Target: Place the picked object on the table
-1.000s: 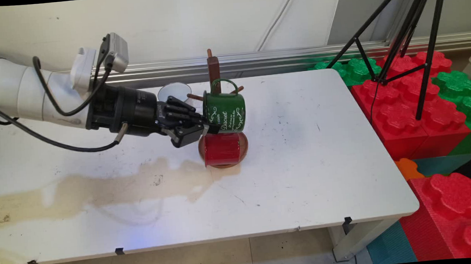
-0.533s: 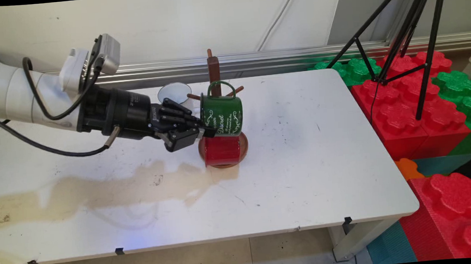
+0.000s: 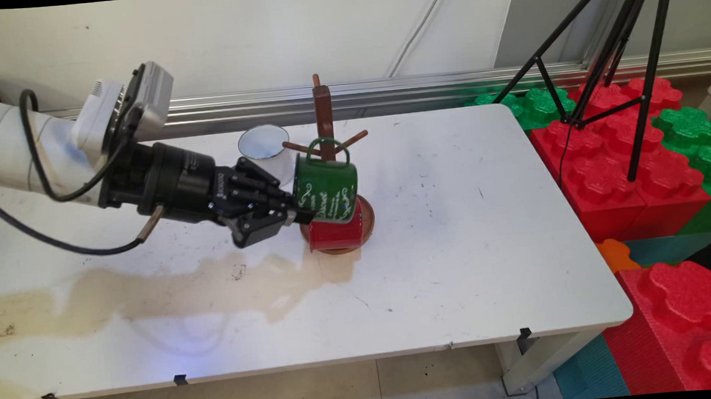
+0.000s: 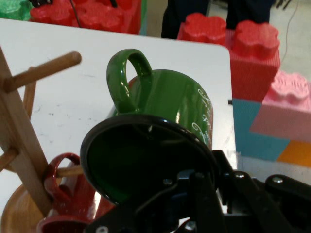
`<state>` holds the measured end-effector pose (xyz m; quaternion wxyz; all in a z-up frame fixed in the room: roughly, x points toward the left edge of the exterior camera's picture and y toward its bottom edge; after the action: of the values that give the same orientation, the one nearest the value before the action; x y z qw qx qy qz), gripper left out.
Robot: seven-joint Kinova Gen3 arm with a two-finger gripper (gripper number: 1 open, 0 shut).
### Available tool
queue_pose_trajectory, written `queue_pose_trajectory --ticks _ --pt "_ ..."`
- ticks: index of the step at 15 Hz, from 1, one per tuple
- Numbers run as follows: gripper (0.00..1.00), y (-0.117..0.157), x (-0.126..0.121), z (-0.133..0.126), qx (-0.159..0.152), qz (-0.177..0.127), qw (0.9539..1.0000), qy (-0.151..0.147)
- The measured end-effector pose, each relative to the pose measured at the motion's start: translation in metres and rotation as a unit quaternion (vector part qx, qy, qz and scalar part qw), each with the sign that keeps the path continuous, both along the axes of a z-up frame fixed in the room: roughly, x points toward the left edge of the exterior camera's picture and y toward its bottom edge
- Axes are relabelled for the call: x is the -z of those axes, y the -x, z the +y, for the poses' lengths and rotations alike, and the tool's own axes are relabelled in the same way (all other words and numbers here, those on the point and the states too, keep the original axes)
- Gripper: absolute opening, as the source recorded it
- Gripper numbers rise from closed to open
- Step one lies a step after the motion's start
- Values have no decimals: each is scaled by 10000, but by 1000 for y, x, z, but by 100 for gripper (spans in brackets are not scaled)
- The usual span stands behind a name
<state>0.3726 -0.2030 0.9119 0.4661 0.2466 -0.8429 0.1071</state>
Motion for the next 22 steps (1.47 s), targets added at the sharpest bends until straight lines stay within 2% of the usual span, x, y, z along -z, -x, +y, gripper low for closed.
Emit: queue_pose_trajectory --ticks 4,10,15,18,22 --pt "0 -10 -5 9 257 -549 9979 210" --pt "0 -27 -14 19 395 -1358 9891 414" --pt "0 -40 -23 16 326 -2026 9774 513" --pt "0 -45 -25 11 297 -2413 9686 519" --pt "0 -52 -21 1 255 -3031 9519 379"
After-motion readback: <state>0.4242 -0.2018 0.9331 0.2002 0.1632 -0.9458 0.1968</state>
